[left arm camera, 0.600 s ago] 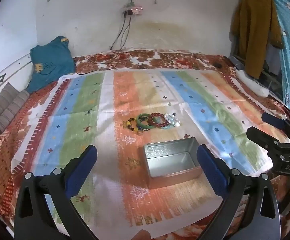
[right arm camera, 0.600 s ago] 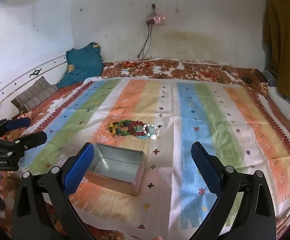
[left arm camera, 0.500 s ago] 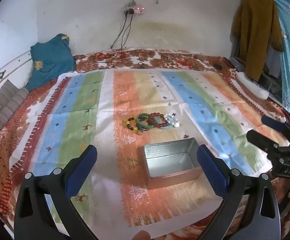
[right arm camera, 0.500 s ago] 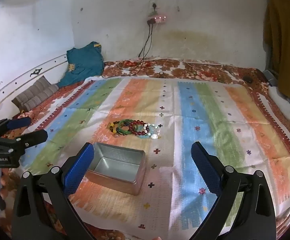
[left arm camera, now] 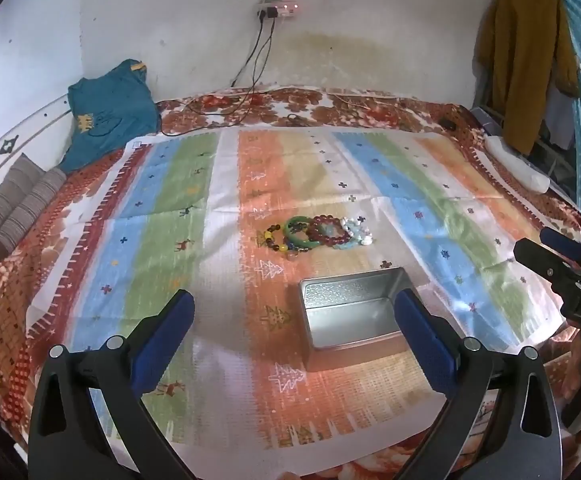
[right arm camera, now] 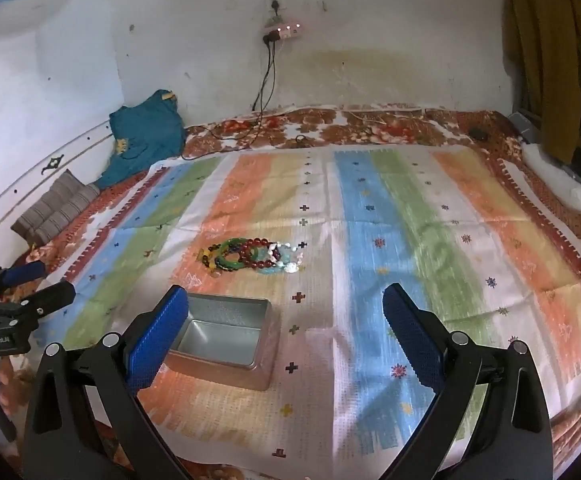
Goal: Organize jewelry
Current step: 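Move both tools toward the bracelet pile beside the silver tin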
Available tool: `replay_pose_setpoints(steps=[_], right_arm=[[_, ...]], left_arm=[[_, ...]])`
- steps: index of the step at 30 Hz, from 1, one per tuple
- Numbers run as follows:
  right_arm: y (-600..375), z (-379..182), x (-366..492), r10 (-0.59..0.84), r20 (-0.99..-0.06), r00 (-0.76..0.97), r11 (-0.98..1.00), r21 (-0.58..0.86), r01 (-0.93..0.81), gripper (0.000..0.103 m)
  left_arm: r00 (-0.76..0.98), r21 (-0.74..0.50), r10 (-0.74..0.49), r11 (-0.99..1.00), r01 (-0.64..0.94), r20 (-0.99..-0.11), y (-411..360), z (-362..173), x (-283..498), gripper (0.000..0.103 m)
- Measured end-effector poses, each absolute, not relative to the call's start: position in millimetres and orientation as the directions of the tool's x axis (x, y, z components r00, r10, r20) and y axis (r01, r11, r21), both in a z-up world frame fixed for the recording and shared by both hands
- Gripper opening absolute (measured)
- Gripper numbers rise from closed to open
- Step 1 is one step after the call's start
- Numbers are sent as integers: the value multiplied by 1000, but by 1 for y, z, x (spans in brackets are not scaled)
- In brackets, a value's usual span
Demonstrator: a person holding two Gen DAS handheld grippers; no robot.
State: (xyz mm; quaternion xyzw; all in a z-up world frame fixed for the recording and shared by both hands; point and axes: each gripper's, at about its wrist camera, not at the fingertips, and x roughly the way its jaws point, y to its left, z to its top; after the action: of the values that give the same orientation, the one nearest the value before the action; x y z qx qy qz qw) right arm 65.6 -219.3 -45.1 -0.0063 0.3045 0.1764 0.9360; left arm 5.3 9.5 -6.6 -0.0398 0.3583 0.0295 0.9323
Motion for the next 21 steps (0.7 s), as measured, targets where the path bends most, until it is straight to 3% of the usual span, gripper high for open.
replay_pose_setpoints(steps=[21], right_arm=[[-201,-52,64,304,-616,727,928,18,-372,99]], left_arm=[[720,-60,75,985,-160,-689,24,-8,10,97]])
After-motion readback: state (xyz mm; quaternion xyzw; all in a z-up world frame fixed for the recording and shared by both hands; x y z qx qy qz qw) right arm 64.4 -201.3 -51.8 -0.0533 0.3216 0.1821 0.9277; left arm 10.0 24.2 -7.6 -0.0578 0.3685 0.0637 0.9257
